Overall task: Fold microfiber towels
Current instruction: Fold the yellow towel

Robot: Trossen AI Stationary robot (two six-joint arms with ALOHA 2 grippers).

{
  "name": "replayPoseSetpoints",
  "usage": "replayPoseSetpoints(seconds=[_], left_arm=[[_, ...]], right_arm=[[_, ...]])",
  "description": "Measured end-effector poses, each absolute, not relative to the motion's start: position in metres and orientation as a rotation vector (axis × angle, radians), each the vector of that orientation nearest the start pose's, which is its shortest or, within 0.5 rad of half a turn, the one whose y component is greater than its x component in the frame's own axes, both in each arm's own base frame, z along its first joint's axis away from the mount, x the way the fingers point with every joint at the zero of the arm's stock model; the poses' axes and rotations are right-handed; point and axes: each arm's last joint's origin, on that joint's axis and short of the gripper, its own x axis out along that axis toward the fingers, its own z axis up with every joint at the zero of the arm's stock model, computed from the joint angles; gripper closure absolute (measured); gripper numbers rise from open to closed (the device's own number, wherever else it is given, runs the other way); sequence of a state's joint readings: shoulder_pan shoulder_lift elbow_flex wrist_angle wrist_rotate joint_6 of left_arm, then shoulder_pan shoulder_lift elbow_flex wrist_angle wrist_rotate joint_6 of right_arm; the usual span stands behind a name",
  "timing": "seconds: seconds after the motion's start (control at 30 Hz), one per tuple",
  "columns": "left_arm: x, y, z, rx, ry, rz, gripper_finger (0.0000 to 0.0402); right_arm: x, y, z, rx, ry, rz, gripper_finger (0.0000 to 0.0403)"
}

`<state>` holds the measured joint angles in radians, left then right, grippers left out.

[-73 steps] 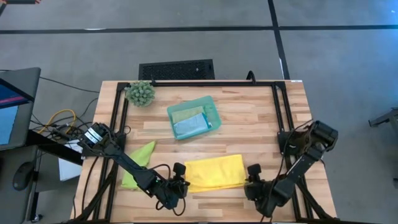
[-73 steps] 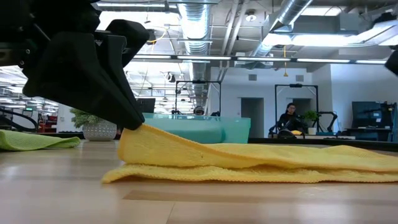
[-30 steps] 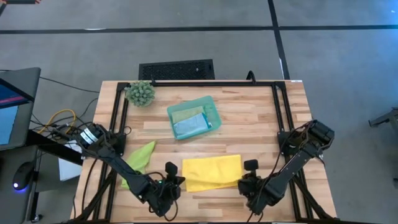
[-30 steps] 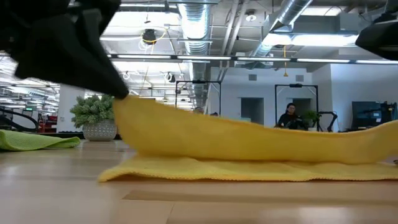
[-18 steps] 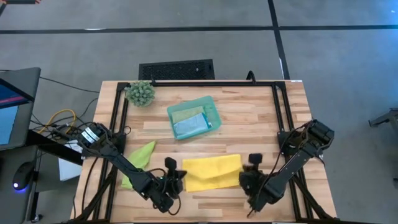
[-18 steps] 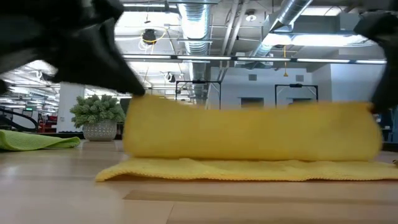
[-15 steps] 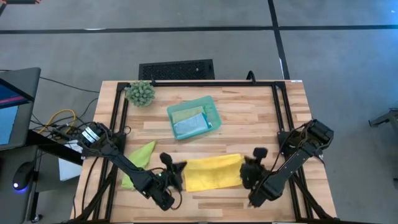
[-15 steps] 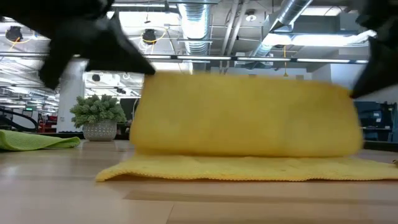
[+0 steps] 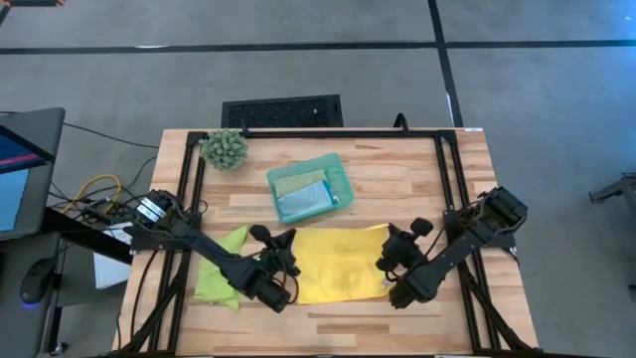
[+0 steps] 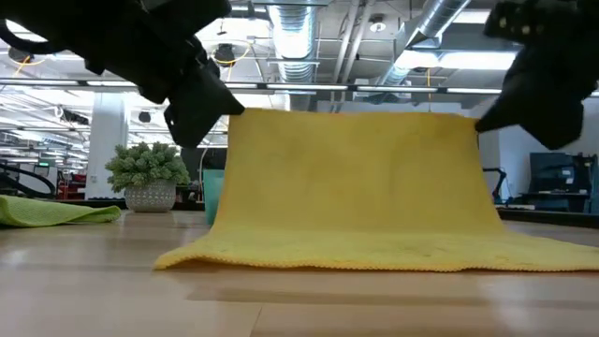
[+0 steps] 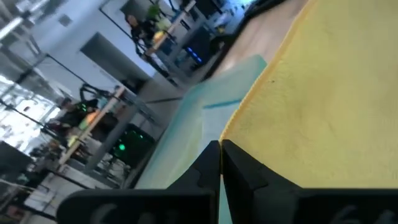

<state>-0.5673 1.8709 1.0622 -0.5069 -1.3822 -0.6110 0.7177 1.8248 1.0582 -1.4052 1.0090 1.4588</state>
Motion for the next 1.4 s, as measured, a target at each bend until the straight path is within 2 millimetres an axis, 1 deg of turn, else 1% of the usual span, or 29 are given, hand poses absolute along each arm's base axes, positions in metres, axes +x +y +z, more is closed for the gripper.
replayPoseSetpoints(seconds=[0.13, 0.3, 0.47, 0.6, 0.7, 0.8, 0.9, 1.0, 1.17, 1.4], left_arm=[[0.293, -0.154, 0.147, 0.561, 0.559, 0.795, 0.0401], [0.285, -0.169, 0.145, 0.600, 0.637, 0.670, 0.0401], [0.279, -0.186, 0.139, 0.590, 0.777, 0.439, 0.0401], [0.280, -0.196, 0.133, 0.555, 0.795, 0.262, 0.0401], [0.284, -0.200, 0.131, 0.508, 0.794, 0.142, 0.0401], [0.285, -0.200, 0.129, 0.495, 0.785, 0.097, 0.0401], [0.286, -0.200, 0.129, 0.506, 0.781, 0.089, 0.0401], [0.286, -0.201, 0.130, 0.508, 0.776, 0.085, 0.0401], [0.289, -0.204, 0.132, 0.493, 0.739, 0.061, 0.0401], [0.292, -0.216, 0.138, 0.483, 0.670, -0.083, 0.0401]], right_arm=[[0.206, 0.153, 0.160, -0.453, 0.885, -0.904, 0.0396], [0.197, 0.171, 0.155, -0.467, 0.982, -0.777, 0.0396], [0.192, 0.198, 0.145, -0.416, 1.080, -0.553, 0.0396], [0.195, 0.217, 0.139, -0.366, 1.123, -0.346, 0.0396], [0.197, 0.222, 0.138, -0.361, 1.171, -0.247, 0.0396], [0.195, 0.220, 0.138, -0.371, 1.219, -0.243, 0.0396], [0.194, 0.219, 0.143, -0.393, 1.249, -0.270, 0.0396], [0.195, 0.221, 0.150, -0.381, 1.262, -0.275, 0.0396], [0.196, 0.228, 0.155, -0.343, 1.291, -0.231, 0.0396], [0.193, 0.231, 0.157, -0.332, 1.337, -0.208, 0.0396]])
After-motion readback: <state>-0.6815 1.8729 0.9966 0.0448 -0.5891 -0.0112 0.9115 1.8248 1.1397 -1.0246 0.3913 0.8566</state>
